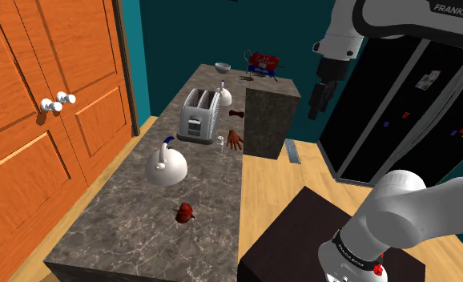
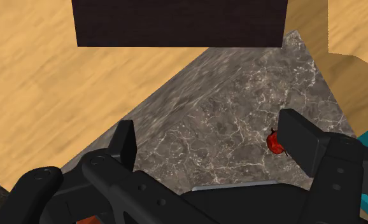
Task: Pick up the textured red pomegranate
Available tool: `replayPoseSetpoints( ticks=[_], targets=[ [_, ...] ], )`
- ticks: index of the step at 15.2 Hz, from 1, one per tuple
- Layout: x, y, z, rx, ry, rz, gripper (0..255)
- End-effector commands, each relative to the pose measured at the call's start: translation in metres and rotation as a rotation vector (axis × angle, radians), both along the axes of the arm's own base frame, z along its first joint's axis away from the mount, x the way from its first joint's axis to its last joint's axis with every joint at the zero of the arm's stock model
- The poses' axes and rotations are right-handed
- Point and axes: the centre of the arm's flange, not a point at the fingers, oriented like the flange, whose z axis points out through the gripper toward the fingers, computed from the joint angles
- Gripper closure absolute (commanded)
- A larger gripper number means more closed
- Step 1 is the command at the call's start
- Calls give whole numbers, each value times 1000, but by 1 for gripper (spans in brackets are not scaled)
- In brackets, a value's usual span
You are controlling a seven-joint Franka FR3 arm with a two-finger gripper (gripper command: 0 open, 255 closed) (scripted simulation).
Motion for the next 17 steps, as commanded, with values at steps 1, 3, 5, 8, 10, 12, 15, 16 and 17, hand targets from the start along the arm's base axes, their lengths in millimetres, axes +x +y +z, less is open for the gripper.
replayPoseSetpoints(
  ticks=[1, 3, 5, 8, 10, 12, 15, 16, 17],
  targets=[
    [0, 0, 0, 0, 0, 0, 0],
    [3, 23, -16, -18, -9, -27, 0],
    [7, 45, -32, -35, -18, -55, 0],
    [13, 78, -58, -61, -31, -95, 0],
    [19, 99, -75, -79, -40, -123, 0],
    [25, 120, -92, -96, -49, -150, 0],
    [36, 150, -119, -123, -62, -191, 0],
    [40, 160, -128, -132, -66, -205, 0],
    [44, 170, -138, -140, -71, -218, 0]
  ],
)
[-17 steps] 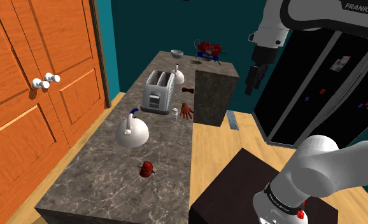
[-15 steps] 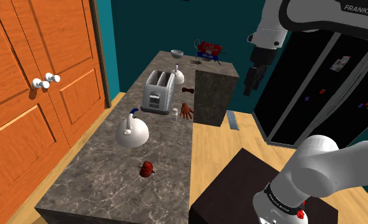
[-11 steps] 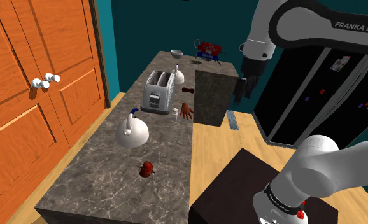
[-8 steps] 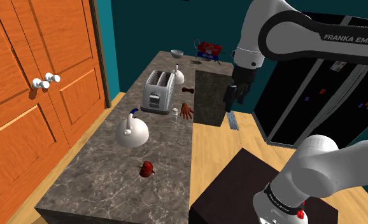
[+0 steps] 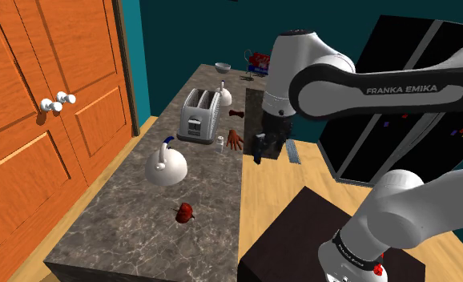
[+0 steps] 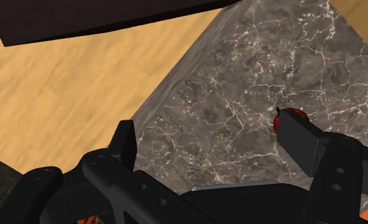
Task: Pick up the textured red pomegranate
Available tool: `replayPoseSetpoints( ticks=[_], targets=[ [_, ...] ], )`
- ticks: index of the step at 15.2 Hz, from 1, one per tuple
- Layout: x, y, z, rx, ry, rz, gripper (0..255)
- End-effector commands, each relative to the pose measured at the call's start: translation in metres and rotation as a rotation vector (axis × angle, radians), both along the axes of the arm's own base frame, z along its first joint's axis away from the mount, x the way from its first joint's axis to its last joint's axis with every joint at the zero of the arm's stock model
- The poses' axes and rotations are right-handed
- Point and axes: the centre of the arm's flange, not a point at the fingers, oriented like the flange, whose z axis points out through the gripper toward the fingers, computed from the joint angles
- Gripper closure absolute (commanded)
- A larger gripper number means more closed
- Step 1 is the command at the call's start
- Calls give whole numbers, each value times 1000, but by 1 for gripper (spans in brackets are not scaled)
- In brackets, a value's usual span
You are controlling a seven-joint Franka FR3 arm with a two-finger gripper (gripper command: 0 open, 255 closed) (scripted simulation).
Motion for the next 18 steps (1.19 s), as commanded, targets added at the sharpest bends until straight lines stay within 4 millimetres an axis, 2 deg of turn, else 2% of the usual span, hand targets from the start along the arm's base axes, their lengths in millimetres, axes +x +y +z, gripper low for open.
replayPoseSetpoints(
  ticks=[1, 10, 18],
  targets=[
    [7, 20, -19, -16, -12, -30, 0],
    [53, 100, -105, -95, -52, -152, 0],
    [104, 159, -184, -166, -87, -261, 0]
  ],
)
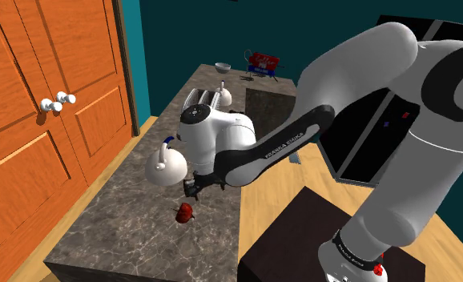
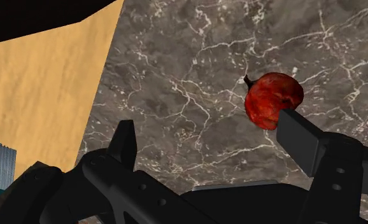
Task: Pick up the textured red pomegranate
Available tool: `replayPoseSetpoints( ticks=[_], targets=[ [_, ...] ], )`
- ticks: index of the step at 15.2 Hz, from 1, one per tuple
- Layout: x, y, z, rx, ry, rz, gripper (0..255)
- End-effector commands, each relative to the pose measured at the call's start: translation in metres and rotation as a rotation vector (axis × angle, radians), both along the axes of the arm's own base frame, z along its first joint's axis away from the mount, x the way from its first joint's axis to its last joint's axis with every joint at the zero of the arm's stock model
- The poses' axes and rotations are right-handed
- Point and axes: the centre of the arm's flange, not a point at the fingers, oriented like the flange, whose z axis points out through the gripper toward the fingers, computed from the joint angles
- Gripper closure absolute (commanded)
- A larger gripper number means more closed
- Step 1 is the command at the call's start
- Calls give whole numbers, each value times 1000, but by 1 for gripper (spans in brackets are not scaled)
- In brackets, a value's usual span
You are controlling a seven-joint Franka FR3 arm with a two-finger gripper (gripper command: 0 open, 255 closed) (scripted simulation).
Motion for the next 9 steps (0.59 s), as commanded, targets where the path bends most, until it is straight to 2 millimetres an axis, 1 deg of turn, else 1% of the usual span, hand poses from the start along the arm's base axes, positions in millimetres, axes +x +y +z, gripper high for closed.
replayPoseSetpoints(
  ticks=[1, 9],
  targets=[
    [15, 13, -22, -18, -12, -31, 0],
    [76, 59, -104, -89, -48, -140, 0]
  ],
)
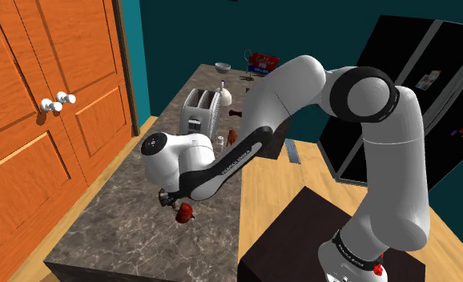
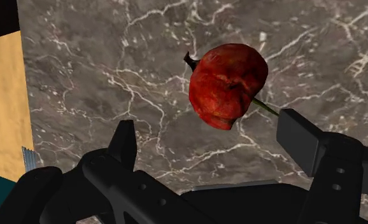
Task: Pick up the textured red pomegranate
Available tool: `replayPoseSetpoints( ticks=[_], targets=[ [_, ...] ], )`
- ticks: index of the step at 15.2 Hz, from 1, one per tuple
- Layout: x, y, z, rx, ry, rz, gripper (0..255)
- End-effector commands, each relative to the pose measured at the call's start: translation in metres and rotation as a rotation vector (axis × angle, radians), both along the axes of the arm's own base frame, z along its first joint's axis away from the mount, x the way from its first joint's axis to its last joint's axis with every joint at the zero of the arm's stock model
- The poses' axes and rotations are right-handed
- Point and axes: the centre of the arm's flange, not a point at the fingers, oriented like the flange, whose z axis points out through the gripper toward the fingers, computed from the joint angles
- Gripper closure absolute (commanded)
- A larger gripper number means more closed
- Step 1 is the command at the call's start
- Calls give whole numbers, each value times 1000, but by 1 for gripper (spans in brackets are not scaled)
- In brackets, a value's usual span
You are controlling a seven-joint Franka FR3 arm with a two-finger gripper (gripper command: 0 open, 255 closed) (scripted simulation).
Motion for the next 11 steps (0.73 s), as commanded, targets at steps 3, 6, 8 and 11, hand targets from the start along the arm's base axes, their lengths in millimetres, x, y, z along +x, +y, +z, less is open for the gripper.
replayPoseSetpoints(
  ticks=[3, 6, 8, 11],
  targets=[
    [11, 9, -29, -16, -9, -22, 0],
    [11, 9, -44, -16, -9, -22, 0],
    [11, 9, -55, -16, -9, -22, 0],
    [11, 9, -58, -16, -9, -22, 255]
  ],
)
